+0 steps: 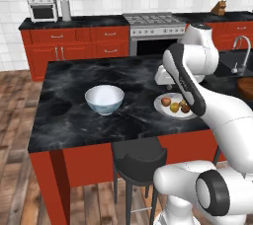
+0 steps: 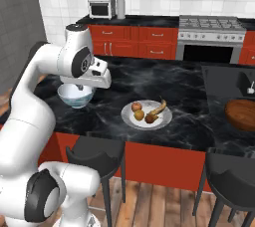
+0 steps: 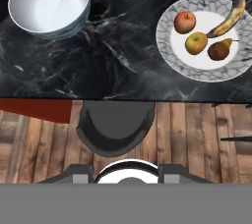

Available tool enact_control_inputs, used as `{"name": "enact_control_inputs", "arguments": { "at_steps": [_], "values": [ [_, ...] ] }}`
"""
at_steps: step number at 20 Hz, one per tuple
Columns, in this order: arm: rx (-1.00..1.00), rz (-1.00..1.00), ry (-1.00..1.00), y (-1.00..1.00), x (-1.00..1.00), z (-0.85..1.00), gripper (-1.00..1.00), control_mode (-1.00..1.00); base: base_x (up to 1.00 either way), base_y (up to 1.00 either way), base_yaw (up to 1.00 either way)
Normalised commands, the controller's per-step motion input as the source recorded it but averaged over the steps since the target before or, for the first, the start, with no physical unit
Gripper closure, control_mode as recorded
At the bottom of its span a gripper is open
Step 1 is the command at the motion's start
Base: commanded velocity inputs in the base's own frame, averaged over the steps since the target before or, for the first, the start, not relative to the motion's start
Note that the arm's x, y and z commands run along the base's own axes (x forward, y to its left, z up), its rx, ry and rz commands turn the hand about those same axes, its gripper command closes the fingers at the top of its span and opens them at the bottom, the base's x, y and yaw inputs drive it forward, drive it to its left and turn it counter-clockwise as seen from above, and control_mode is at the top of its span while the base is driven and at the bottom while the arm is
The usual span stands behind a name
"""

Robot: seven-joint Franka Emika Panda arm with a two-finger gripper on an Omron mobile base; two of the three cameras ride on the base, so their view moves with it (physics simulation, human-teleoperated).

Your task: Take the fruits from the plate on the dining counter and place two fruits in each bowl.

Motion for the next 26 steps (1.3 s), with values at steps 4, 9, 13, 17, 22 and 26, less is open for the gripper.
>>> {"name": "enact_control_inputs", "arguments": {
  "at_steps": [4, 9, 13, 17, 22, 26],
  "values": [
    [-0.01, 0.00, 0.00, -0.19, -0.04, -0.20, -1.00, -1.00, 0.00, 0.00, 0.00],
    [0.00, 0.03, -0.02, -0.56, 0.01, -0.36, -1.00, -1.00, 0.00, 0.00, 0.00],
    [-0.01, 0.10, -0.03, -0.41, 0.47, -0.36, -1.00, -1.00, 0.00, 0.00, 0.00],
    [0.00, 0.11, 0.10, -0.32, 0.74, -0.31, -1.00, -1.00, 0.00, 0.00, 0.00],
    [0.00, 0.12, 0.10, -0.28, 0.78, -0.30, -1.00, -1.00, 0.00, 0.00, 0.00],
    [-0.02, 0.04, 0.00, -0.14, 0.74, -0.35, -1.00, -1.00, 0.00, 0.00, 0.00]
  ]
}}
